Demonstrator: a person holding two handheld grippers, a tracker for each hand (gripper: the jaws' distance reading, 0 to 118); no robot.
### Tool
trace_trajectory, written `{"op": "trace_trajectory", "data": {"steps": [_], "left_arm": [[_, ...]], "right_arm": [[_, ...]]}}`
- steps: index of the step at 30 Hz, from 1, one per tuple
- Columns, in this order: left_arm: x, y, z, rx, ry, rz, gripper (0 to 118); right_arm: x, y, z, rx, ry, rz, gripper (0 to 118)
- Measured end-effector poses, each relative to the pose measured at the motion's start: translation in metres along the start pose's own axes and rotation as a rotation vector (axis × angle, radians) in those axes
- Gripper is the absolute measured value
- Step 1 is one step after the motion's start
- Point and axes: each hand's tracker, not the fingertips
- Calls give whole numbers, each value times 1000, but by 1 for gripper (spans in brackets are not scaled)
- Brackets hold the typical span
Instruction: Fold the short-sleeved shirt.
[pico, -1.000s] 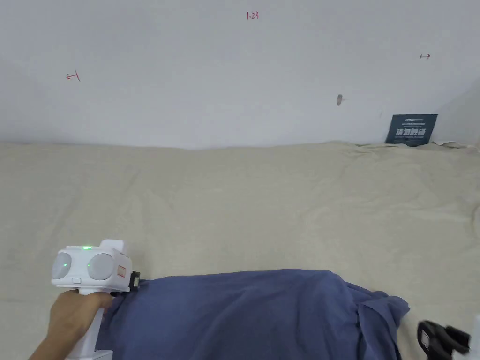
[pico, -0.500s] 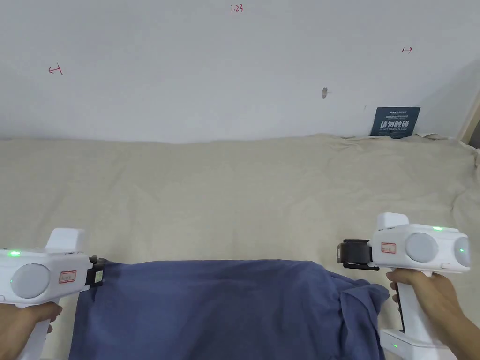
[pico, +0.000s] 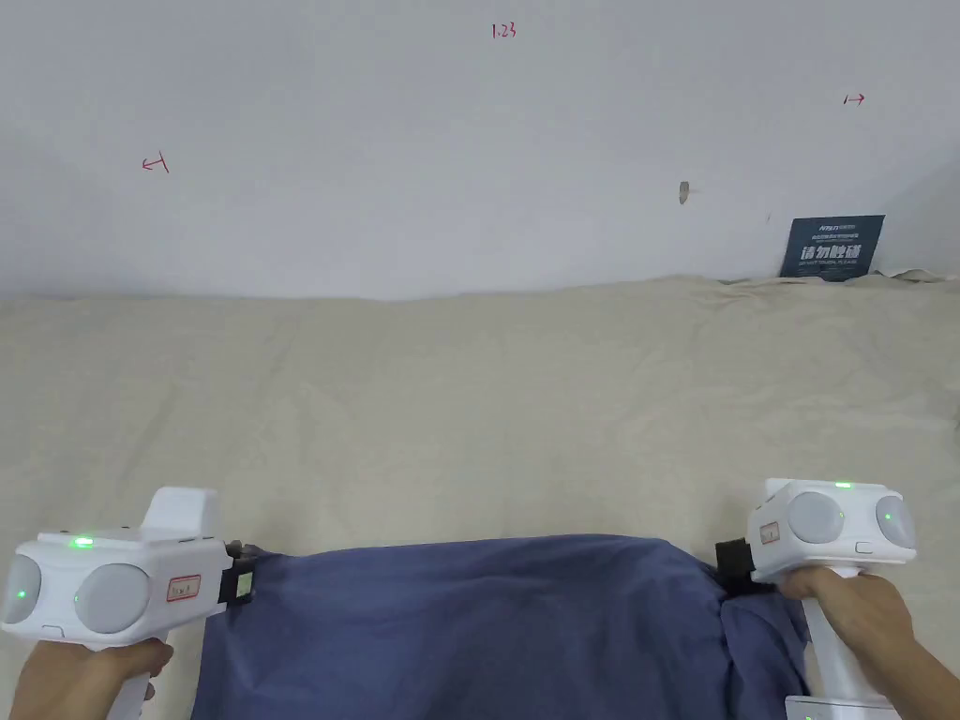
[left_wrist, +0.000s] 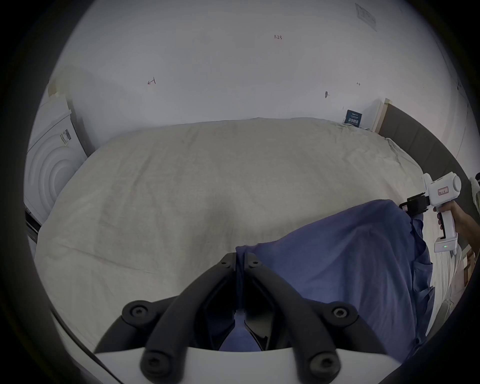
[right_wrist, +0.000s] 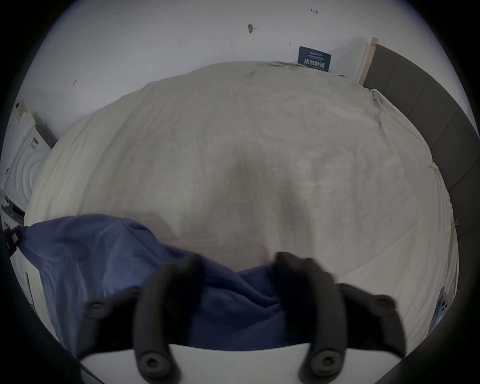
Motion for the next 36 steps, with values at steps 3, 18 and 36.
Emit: {"op": "trace_trajectory", "data": {"steps": [3,18,36], "left_arm": [[0,-2,-1,-4,-2,2,2],[4,7,52,73,29,37,2],[13,155,229,444,103,41,2]], "right_arm": [[7,-1,0,39,-4,-11,7],[20,-7,151,338,163,-26,6],[35,86,374,778,221,8,5]]}}
